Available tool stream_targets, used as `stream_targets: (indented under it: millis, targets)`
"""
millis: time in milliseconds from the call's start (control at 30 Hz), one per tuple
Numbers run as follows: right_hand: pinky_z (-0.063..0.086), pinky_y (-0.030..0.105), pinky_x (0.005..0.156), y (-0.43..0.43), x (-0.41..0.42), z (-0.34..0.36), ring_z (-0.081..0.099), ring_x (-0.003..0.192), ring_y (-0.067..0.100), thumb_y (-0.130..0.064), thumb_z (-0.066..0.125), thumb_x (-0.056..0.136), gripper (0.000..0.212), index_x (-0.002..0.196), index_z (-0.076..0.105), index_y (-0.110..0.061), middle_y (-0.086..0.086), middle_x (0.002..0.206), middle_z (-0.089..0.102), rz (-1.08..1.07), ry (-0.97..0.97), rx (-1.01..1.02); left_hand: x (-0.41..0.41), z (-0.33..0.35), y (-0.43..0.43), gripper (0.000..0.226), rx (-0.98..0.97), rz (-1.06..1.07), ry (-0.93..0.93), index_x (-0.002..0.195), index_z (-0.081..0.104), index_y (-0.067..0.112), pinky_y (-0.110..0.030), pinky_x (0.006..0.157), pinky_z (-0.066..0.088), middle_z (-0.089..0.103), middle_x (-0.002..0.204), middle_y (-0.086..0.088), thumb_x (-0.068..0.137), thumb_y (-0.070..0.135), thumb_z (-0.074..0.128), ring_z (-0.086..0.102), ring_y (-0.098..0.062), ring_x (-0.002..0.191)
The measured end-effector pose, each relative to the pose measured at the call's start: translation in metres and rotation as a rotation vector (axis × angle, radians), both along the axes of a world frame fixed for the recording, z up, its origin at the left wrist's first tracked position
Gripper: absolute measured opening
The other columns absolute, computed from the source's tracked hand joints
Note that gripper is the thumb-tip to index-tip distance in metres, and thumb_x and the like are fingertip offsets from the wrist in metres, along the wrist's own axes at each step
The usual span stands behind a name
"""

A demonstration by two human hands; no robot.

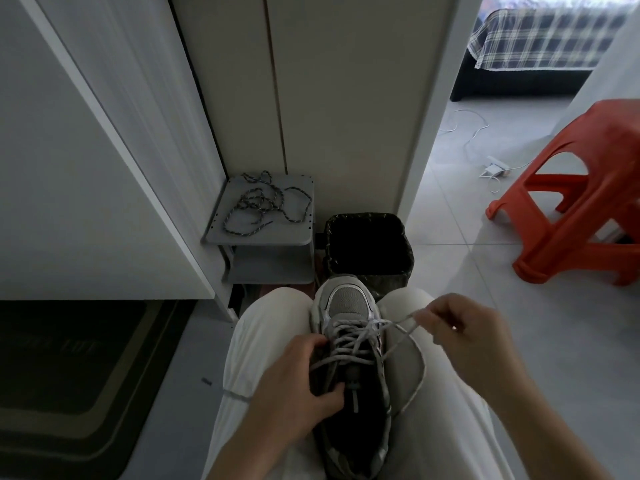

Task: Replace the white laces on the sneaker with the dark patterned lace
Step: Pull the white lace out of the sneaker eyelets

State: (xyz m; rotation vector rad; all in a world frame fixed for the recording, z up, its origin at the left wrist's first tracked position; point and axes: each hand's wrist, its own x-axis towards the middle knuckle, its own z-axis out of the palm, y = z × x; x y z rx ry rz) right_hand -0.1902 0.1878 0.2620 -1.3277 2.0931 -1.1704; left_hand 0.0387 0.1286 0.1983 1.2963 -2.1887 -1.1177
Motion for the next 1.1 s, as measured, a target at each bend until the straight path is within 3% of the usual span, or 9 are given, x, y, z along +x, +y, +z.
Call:
stream_targets:
  millis: [167,367,433,500,667,833,933,1033,1100]
  targets:
    - [0.04,0.011,0.053,0.009,0.041,-0.029,0.054,0.051,-0.002,-0.025,0.079,0.07,0.016,0.063,0.065,-0.026,-0.013,0.057,0.065,0.136,-0.147,0.223,0.001,0.001,-0.001,0.057,0.009,-0.002,0.004,0.115,0.043,0.046,-0.002,0.077,0.041,0.054,0.105,0.03,0.063,0.05,0.066,0.05,0.018,0.097]
    - [0.04,0.019,0.049,0.005,0.034,-0.038,0.046,0.045,0.002,-0.022,0.062,0.082,0.019,0.064,0.057,-0.019,-0.004,0.054,0.057,-0.002,-0.133,-0.004,0.004,0.004,0.0,0.052,0.033,-0.021,-0.008,0.108,0.035,0.058,-0.004,0.079,0.043,0.053,0.108,0.03,0.063,0.057,0.061,0.052,0.017,0.097]
    - [0.043,0.023,0.049,-0.002,0.01,-0.028,0.051,0.047,0.004,-0.014,0.059,0.087,0.019,0.068,0.06,-0.017,0.0,0.055,0.059,-0.174,-0.275,-0.132,0.004,0.006,-0.001,0.052,0.035,-0.024,-0.008,0.109,0.036,0.057,-0.005,0.079,0.044,0.052,0.109,0.031,0.064,0.057,0.061,0.051,0.017,0.097]
    - [0.046,0.017,0.048,-0.005,-0.005,-0.019,0.055,0.048,0.003,-0.01,0.059,0.089,0.022,0.068,0.062,-0.018,-0.003,0.055,0.063,-0.188,-0.353,-0.146,0.003,0.006,-0.001,0.05,0.042,-0.028,-0.008,0.108,0.036,0.057,-0.009,0.081,0.046,0.052,0.11,0.029,0.066,0.053,0.063,0.053,0.016,0.097]
    - [0.039,0.012,0.049,0.008,0.02,-0.031,0.051,0.047,0.0,-0.031,0.074,0.076,0.017,0.063,0.065,-0.025,-0.013,0.055,0.063,0.229,-0.076,0.308,0.003,0.005,-0.002,0.049,0.063,-0.008,0.02,0.105,0.039,0.056,-0.013,0.08,0.05,0.056,0.105,0.027,0.065,0.05,0.066,0.057,0.013,0.093]
    - [0.045,0.015,0.058,0.012,0.046,-0.039,0.06,0.061,0.006,-0.013,0.075,0.075,0.018,0.066,0.066,-0.026,-0.009,0.07,0.066,0.171,-0.131,0.061,0.005,0.001,-0.002,0.055,0.06,0.014,-0.003,0.11,0.04,0.054,-0.01,0.077,0.048,0.058,0.104,0.03,0.061,0.056,0.065,0.057,0.014,0.092]
    - [0.039,0.011,0.05,0.009,0.036,-0.037,0.052,0.05,0.003,-0.012,0.068,0.078,0.02,0.063,0.062,-0.024,-0.009,0.061,0.06,0.025,-0.151,-0.042,0.006,0.0,-0.005,0.059,0.088,0.02,-0.008,0.113,0.042,0.05,-0.018,0.081,0.052,0.061,0.103,0.027,0.059,0.056,0.066,0.059,0.011,0.091]
    - [0.043,0.021,0.05,0.006,0.005,-0.033,0.052,0.049,0.004,-0.01,0.061,0.086,0.023,0.073,0.063,-0.029,-0.003,0.059,0.062,-0.23,-0.284,-0.15,0.006,0.0,-0.006,0.06,0.098,0.024,-0.01,0.113,0.043,0.049,-0.023,0.083,0.052,0.061,0.104,0.026,0.058,0.055,0.066,0.06,0.009,0.093]
    - [0.042,0.02,0.051,0.007,0.001,-0.032,0.054,0.051,0.004,-0.014,0.063,0.086,0.022,0.073,0.064,-0.032,-0.005,0.062,0.064,-0.163,-0.207,-0.101,0.006,0.0,-0.005,0.058,0.087,0.027,-0.009,0.112,0.042,0.051,-0.021,0.081,0.053,0.059,0.104,0.028,0.059,0.056,0.065,0.06,0.01,0.092]
